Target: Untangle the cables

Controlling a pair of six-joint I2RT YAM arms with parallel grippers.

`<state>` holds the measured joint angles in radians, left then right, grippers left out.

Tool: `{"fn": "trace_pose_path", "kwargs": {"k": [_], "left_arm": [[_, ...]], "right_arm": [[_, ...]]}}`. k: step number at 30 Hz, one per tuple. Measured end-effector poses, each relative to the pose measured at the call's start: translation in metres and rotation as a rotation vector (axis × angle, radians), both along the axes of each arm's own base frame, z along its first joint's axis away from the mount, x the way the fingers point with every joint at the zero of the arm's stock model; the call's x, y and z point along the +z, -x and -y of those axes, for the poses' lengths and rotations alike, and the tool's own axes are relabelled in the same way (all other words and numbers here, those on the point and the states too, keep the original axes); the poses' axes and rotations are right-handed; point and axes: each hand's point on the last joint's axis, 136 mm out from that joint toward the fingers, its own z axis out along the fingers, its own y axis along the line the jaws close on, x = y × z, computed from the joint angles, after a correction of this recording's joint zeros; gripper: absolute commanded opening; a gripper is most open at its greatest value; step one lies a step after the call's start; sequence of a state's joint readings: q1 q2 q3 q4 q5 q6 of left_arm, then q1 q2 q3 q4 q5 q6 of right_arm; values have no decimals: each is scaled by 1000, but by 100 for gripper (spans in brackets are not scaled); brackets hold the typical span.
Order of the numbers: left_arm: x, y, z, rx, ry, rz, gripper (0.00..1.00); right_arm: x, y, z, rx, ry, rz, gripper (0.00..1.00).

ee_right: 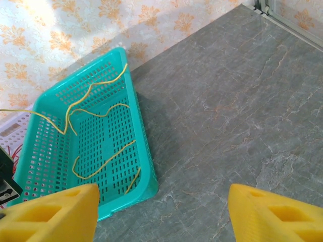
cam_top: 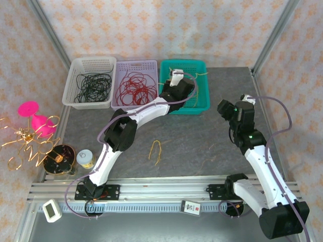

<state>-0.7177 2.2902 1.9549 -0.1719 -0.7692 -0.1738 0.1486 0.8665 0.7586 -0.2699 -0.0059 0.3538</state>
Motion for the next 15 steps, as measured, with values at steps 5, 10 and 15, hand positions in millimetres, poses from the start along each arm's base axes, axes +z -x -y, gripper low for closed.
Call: {"fn": "trace_pose_path", "kwargs": {"k": [5,10,15], "left_arm": [[-1,1,-2,8,-8,-1,0],[-1,1,-2,7,-16,-4,0],[-6,-2,2,-5,-43,-16,0]], "right_arm": [[-5,1,1,-2,1,-10,68],[-10,1,1,-2,3,-23,68],[-12,0,0,-2,3,-25,68]]}}
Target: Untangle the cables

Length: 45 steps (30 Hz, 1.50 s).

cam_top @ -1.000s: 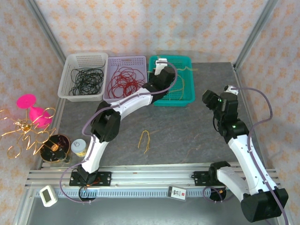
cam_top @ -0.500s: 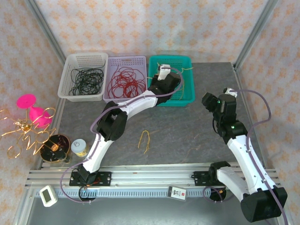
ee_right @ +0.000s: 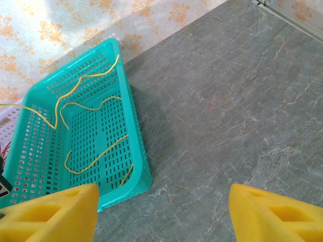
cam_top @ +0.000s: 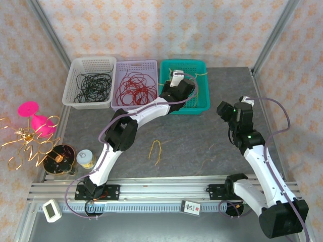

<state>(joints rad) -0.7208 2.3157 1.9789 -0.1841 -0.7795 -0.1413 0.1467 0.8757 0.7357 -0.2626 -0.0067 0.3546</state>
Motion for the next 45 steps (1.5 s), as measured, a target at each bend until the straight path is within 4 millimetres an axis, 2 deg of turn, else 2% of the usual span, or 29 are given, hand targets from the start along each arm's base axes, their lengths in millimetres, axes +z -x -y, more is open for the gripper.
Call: {"fn": "trace_pose_path", "kwargs": {"k": [3,12,15,19,21,25,26,34,38,41,45], "left_arm": [[-10,-5,10,-11,-20,-13,0],[-68,-5,27,-45,-113,-104,0],[-77,-7,30,-53,-123,-119,0],[-78,-9,33,-62,-118,-121,0],[-79,-9,35,-68,-114,-124,0],[-79,-9,36,-76,-115,-131,37],[-79,-9,36,-74,-111,-131,43],[-79,-8,37,-81,-109,-136,58],[-73,-8,42,-108,-84,-139,66],[-56,-8,46,-132,-45,-125,69],[-12,-5,51,-170,32,-80,66]], "right_arm": [[-2,0,0,0,1,-4,68],[-11,-1,-1,2,-2,-23,68],[-14,-1,-3,8,-12,-29,69],[-21,-2,-5,18,-19,-48,69],[-23,-2,-6,23,-22,-54,69],[-29,-4,-8,28,-27,-67,69],[-31,-5,-8,29,-28,-71,69],[-57,-37,-11,33,-35,-136,69],[-48,-63,-14,37,-43,-124,69],[-29,-82,-18,48,-54,-74,69],[-14,-101,-25,72,-70,-36,65]]}}
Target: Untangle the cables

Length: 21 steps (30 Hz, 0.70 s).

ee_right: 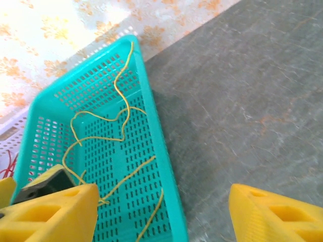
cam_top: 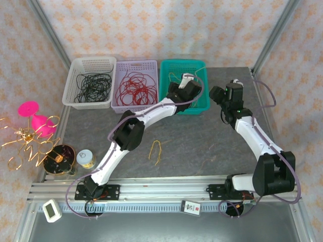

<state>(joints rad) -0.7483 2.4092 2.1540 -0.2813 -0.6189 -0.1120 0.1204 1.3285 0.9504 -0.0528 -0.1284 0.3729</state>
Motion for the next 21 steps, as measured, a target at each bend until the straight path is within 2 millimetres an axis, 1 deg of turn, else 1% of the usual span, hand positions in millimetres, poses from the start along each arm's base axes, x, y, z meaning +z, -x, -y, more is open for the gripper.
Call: {"fn": "trace_pose_path", "kwargs": {"k": [3,5,6,8,10,13,16,17,19,21], "left_arm": [[33,11,-3,-26,68,24,60],[50,24,-11,-42,107,33,59],[58,34,-18,-50,128,34,59],[66,53,-31,-61,156,33,59],[67,73,-46,-71,185,20,57],[52,107,-69,-85,222,-26,53],[21,138,-88,-91,252,-98,52],[7,150,-94,-94,259,-131,51],[-18,169,-106,-95,278,-193,49],[-41,189,-118,-93,303,-255,47]], "right_arm": [[0,-7,-6,25,-15,-5,58],[-2,-7,-10,48,-25,-11,56],[-3,-6,-12,61,-29,-17,54],[-4,-4,-16,83,-34,-27,52],[-4,2,-21,106,-42,-41,51],[2,18,-35,156,-41,-39,49],[4,42,-65,245,-40,-40,47],[-1,53,-79,286,-40,-50,47],[-16,71,-105,362,-45,-84,47],[-42,93,-131,439,-46,-151,46]]}}
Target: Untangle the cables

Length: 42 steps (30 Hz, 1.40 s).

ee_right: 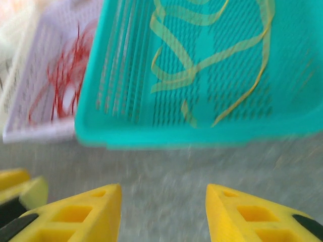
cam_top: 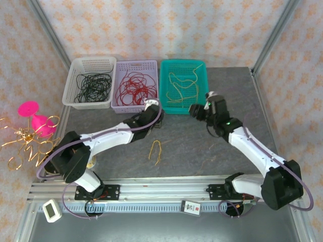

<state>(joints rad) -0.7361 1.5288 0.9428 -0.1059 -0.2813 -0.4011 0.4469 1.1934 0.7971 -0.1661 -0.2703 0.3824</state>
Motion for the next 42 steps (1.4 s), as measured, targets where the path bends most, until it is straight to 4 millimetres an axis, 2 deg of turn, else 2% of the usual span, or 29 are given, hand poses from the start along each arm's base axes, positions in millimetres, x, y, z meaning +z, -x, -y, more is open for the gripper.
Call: {"fn": "trace_pose_path", "kwargs": {"k": [3,6,10,14,19,27,30,36,42], "left_arm": [[-19,22,-17,10,40,-60,46],[-23,38,-28,17,98,-84,44],[-26,57,-35,17,169,-97,41],[-41,75,-47,33,211,-140,40],[-50,88,-56,50,239,-159,39],[-53,94,-61,62,256,-158,39],[-53,94,-61,62,255,-158,39],[-46,94,-61,59,271,-139,39],[-42,96,-63,53,287,-121,40]], "right_arm": [[-42,35,-34,104,20,-118,46],[-69,67,-57,182,19,-209,46],[-80,96,-90,284,-20,-258,46],[-98,121,-120,374,-24,-313,45],[-123,150,-135,430,16,-398,45],[-126,149,-149,435,-26,-414,42],[-129,146,-155,437,-28,-422,38],[-136,142,-160,437,-12,-433,17],[-120,132,-161,436,38,-385,0]]}}
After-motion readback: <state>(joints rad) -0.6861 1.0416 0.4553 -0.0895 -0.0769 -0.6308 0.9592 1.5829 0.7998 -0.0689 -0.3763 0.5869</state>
